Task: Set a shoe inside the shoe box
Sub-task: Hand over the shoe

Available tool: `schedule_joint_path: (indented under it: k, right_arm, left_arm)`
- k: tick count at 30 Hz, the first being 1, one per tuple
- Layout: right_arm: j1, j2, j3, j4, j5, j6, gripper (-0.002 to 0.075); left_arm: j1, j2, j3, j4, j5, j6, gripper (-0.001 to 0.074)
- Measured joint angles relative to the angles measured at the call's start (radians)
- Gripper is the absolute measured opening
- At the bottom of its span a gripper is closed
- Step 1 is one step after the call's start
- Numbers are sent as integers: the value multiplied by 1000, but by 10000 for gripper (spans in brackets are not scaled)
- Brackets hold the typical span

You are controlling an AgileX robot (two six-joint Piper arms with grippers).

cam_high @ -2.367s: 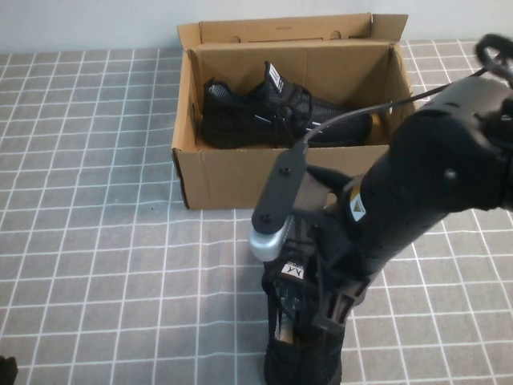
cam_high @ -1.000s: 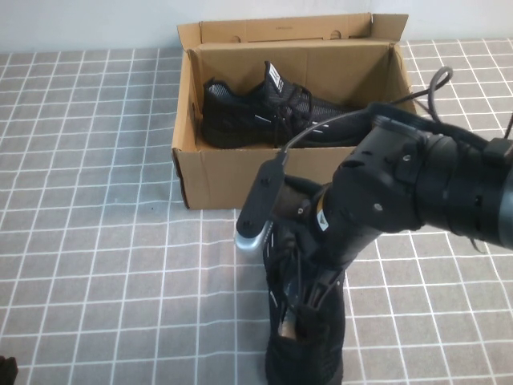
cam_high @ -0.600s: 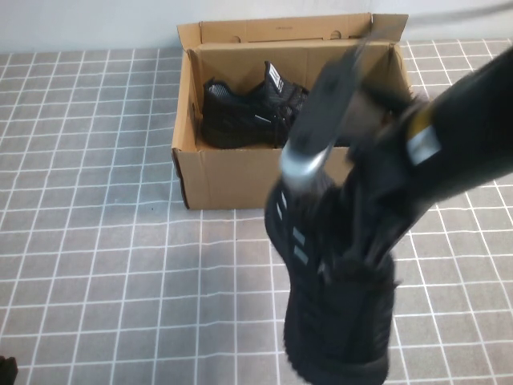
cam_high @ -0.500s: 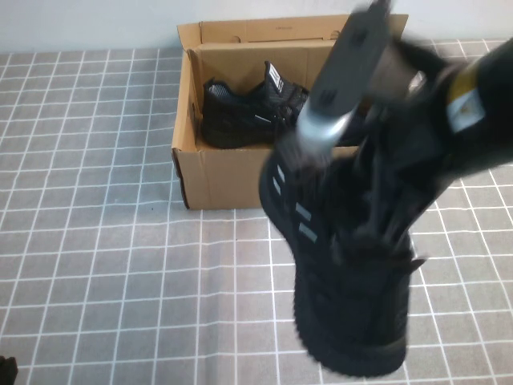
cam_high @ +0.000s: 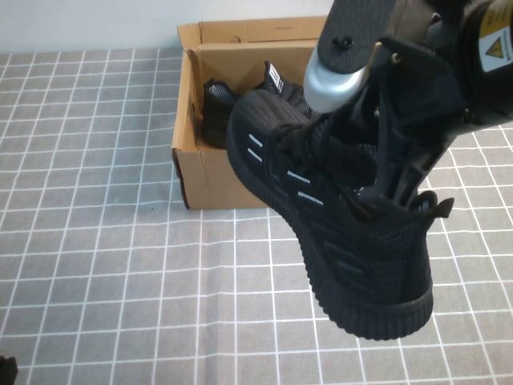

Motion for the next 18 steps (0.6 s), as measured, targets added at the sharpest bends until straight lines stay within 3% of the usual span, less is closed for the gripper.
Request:
schedule_joint_path:
  k: [8,13,18]
  right_arm:
    - [0,41,0,0,24,0,-6]
    - [0,45,0,4,70,49,-6]
    - [0,45,0,33,91,76,-6]
  left_arm:
    - [0,0,0,97,-41,86,-1]
    - [0,0,0,-12,-315,2,-1]
    - [0,0,0,-84,-537,-193,-1]
